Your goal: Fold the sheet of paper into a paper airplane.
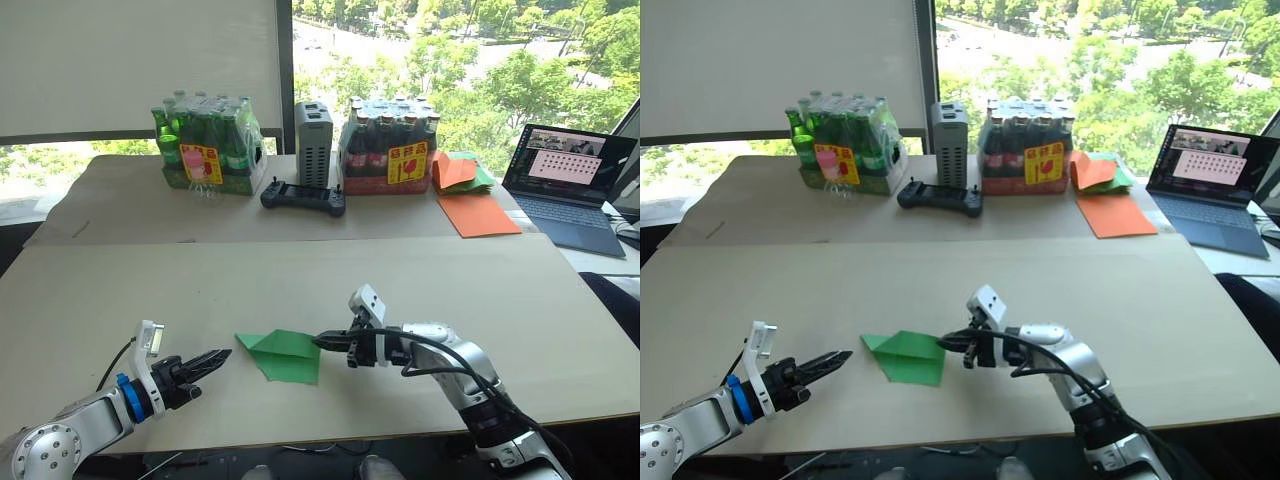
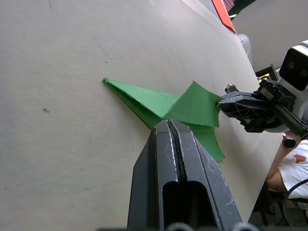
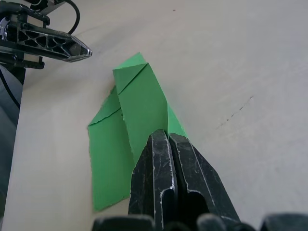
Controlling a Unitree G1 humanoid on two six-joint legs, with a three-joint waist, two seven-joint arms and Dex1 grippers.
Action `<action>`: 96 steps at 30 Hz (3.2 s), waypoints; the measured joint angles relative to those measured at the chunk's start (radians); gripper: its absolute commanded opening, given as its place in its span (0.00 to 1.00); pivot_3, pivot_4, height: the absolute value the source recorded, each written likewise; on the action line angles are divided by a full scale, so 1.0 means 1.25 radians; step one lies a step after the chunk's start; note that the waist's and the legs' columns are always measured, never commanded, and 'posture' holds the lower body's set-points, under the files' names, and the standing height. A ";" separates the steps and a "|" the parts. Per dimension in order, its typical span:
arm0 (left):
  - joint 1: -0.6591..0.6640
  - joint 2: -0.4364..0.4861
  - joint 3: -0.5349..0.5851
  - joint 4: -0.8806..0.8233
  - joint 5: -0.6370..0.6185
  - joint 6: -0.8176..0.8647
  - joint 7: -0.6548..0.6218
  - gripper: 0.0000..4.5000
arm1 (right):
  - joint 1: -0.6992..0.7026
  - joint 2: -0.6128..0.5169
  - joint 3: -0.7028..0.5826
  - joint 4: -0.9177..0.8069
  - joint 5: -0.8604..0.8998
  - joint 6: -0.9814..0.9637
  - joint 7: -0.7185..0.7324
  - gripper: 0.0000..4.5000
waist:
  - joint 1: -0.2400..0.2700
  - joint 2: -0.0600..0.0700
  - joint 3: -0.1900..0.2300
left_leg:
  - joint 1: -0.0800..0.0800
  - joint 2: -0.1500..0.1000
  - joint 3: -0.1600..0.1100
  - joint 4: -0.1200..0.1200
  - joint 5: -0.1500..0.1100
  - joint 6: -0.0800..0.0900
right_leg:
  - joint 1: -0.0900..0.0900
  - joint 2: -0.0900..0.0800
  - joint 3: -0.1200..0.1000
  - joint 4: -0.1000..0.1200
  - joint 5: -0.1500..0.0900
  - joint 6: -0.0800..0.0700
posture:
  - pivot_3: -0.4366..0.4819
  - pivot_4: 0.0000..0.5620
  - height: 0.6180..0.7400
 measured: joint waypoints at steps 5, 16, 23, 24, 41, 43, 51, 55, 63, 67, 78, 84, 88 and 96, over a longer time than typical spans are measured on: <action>-0.007 0.000 -0.003 0.005 0.000 0.000 0.006 0.00 | -0.081 0.011 -0.006 0.039 -0.100 -0.283 -0.043 0.01 | 0.000 0.000 0.000 | 0.000 0.000 0.000 0.000 0.000 0.000 | 0.000 0.000 0.000 0.000 0.000 0.000 | 0.48 0.27 0.89; -0.011 0.000 -0.007 0.007 0.000 0.000 0.017 0.00 | -0.181 -0.076 0.102 0.285 -0.600 -1.061 -0.315 0.01 | -0.001 0.000 0.000 | 0.000 -0.001 0.001 0.000 0.000 0.000 | 0.000 -0.001 0.000 0.000 0.000 0.000 | 0.48 0.27 0.89; -0.011 0.000 -0.006 0.007 -0.001 0.000 0.027 0.00 | -0.174 -0.120 0.200 0.374 -0.750 -1.208 -0.379 0.07 | -0.004 0.000 0.001 | 0.000 -0.001 0.001 0.000 0.000 0.000 | 0.000 -0.001 0.001 0.000 0.000 0.000 | 0.48 0.27 0.89; -0.011 0.000 -0.006 0.007 -0.001 0.000 0.027 0.00 | -0.175 -0.120 0.201 0.375 -0.726 -1.209 -0.363 0.14 | -0.004 0.000 0.001 | 0.000 -0.001 0.001 0.000 0.000 0.000 | 0.000 -0.001 0.001 0.000 0.000 0.000 | 0.48 0.27 0.89; -0.031 -0.011 -0.006 0.006 -0.015 0.001 0.055 0.00 | -0.108 -0.029 0.084 0.112 -0.002 -0.523 -0.020 0.74 | 0.002 0.000 0.001 | 0.000 -0.001 -0.001 0.000 0.000 0.000 | 0.000 -0.001 0.000 0.000 0.000 0.000 | 0.48 0.27 0.89; -0.055 -0.020 -0.007 0.002 -0.034 0.002 0.071 0.00 | -0.109 -0.012 0.071 0.112 -0.004 -0.485 -0.037 0.74 | 0.004 0.000 0.001 | 0.000 -0.001 -0.001 0.000 0.000 0.000 | 0.000 -0.001 0.000 0.000 0.000 0.000 | 0.48 0.27 0.89; -0.152 -0.046 -0.094 -0.056 -0.051 0.005 0.133 0.00 | -0.108 0.010 0.048 0.121 -0.038 -0.449 -0.055 0.74 | 0.002 0.000 0.001 | 0.000 -0.001 0.000 0.000 0.000 0.000 | 0.000 -0.002 0.000 0.000 0.000 0.000 | 0.48 0.27 0.89; -0.180 -0.056 -0.166 -0.031 0.019 -0.016 0.135 0.00 | -0.108 0.021 0.032 0.121 -0.050 -0.443 -0.070 0.74 | 0.000 0.000 0.001 | 0.000 -0.001 0.000 0.000 0.000 0.000 | 0.000 -0.001 0.000 0.000 0.000 0.000 | 0.48 0.27 0.89; -0.225 -0.068 -0.259 0.074 0.175 -0.075 0.117 0.00 | -0.108 0.055 0.007 0.123 -0.075 -0.420 -0.122 0.74 | 0.002 0.000 0.001 | -0.001 -0.001 0.000 0.000 0.000 0.000 | 0.000 -0.001 0.000 0.000 0.000 0.000 | 0.48 0.27 0.89; -0.231 -0.070 -0.286 0.080 0.210 -0.093 0.086 0.00 | -0.113 0.064 0.002 0.133 -0.111 -0.419 -0.158 0.68 | 0.002 0.000 0.001 | -0.001 -0.001 0.000 0.000 0.000 0.000 | 0.000 -0.001 0.000 0.000 0.000 0.000 | 0.48 0.27 0.89; -0.217 -0.078 -0.297 0.066 0.234 -0.098 0.052 0.00 | -0.123 0.074 0.039 0.264 -0.234 -0.434 -0.172 0.01 | 0.000 0.000 0.001 | 0.000 -0.001 0.000 0.000 0.000 0.000 | 0.000 -0.001 0.000 0.000 0.000 0.000 | 0.48 0.27 0.89; -0.209 -0.080 -0.288 0.060 0.233 -0.094 0.050 0.00 | -0.123 0.085 0.055 0.276 -0.244 -0.437 -0.129 0.01 | -0.002 0.000 0.001 | 0.000 -0.001 0.000 0.000 0.000 0.000 | 0.000 -0.001 0.000 0.000 0.000 0.000 | 0.48 0.27 0.89; -0.198 -0.085 -0.281 0.052 0.233 -0.088 0.051 0.00 | -0.121 0.087 0.062 0.267 -0.243 -0.437 -0.098 0.01 | -0.002 0.000 0.001 | 0.000 -0.001 0.000 0.000 0.000 0.000 | 0.000 -0.001 0.000 0.000 0.000 0.000 | 0.48 0.27 0.89; -0.190 -0.089 -0.272 0.043 0.233 -0.086 0.053 0.00 | -0.090 0.080 0.070 0.228 -0.243 -0.434 -0.054 0.01 | -0.001 0.000 0.001 | 0.000 -0.001 0.000 0.000 0.000 0.000 | 0.000 -0.001 0.000 0.000 0.000 0.000 | 0.48 0.27 0.89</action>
